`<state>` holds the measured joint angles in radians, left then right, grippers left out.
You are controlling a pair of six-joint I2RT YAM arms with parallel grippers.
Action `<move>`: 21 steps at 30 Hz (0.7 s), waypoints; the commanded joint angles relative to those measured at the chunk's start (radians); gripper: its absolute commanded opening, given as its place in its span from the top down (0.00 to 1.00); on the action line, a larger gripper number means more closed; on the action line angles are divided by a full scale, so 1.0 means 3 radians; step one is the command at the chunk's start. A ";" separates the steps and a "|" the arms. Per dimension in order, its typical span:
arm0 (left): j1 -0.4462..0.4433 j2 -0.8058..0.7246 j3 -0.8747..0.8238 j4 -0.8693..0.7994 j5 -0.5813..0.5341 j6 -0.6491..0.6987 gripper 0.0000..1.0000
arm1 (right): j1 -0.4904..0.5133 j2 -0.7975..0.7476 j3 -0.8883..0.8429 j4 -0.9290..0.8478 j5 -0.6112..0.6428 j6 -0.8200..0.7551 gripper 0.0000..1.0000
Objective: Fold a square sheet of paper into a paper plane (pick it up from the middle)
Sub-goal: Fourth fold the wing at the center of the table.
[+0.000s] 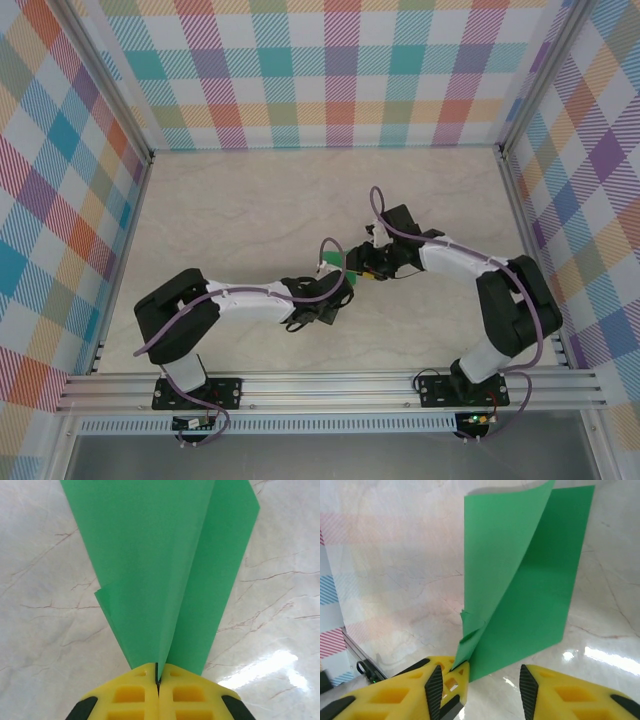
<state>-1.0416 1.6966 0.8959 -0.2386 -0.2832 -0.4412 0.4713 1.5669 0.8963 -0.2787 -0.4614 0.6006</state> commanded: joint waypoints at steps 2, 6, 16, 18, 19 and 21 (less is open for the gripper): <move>0.0171 -0.0140 -0.0179 0.0397 0.0596 0.0002 1.00 | -0.0027 -0.0269 -0.0141 -0.0021 0.0111 -0.0038 0.49; 0.0326 -0.0171 -0.0325 0.0608 0.0939 -0.0048 1.00 | -0.0026 -0.0351 -0.0233 0.0096 -0.0023 -0.0033 0.50; 0.0645 -0.0327 -0.0694 0.1076 0.1355 -0.0296 1.00 | 0.0008 -0.0033 -0.0265 0.0431 -0.0379 0.0037 0.62; 0.0673 -0.0322 -0.0732 0.1104 0.1366 -0.0341 1.00 | 0.0032 0.0038 -0.0238 0.0475 -0.0412 0.0051 0.64; 0.0684 -0.0322 -0.0761 0.1115 0.1345 -0.0377 1.00 | 0.0047 0.0071 -0.0218 0.0488 -0.0432 0.0057 0.65; 0.0714 -0.0327 -0.0851 0.1210 0.1350 -0.0462 1.00 | 0.0084 0.0130 -0.0184 0.0517 -0.0446 0.0067 0.68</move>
<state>-0.8459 1.6146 0.6815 0.0975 0.1108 -0.5339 0.4801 1.5856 0.8238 -0.1642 -0.5518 0.6174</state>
